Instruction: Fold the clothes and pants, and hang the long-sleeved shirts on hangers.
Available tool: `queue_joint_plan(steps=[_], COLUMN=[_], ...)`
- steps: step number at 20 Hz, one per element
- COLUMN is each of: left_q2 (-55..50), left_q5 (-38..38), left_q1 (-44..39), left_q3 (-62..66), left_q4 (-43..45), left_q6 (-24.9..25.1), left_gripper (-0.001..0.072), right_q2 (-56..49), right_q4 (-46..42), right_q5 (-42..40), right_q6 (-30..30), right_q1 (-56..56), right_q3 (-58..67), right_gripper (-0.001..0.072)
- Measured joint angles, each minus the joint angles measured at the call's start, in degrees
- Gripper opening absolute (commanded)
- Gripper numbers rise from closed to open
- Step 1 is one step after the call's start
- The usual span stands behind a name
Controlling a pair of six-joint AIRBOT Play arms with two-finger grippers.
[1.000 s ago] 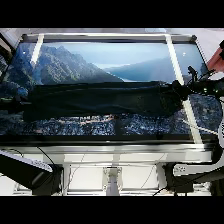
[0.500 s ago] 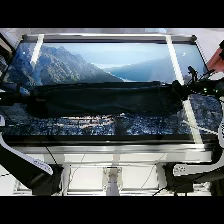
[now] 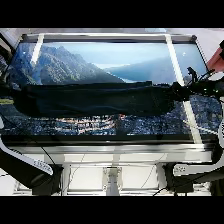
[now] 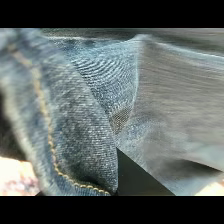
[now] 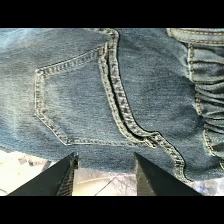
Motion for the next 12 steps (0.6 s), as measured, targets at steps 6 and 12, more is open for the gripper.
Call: queue_joint_plan(steps=[6,12], left_q2=[9.5,12.2], left_q5=[-2.1,-2.5], left_q1=[-6.1,-22.0], left_q3=[2.4,3.0], left_q4=[0.1,-0.2], left_q6=[-3.9,-8.4], left_gripper=[0.0026,0.0025], right_q2=[0.0,0.0], right_q4=[-0.2,-0.3], right_q5=[0.2,1.1], right_q6=[0.0,-1.0], right_q1=[0.0,0.0], right_q3=[0.0,0.0], right_gripper=[0.0401,0.0401])
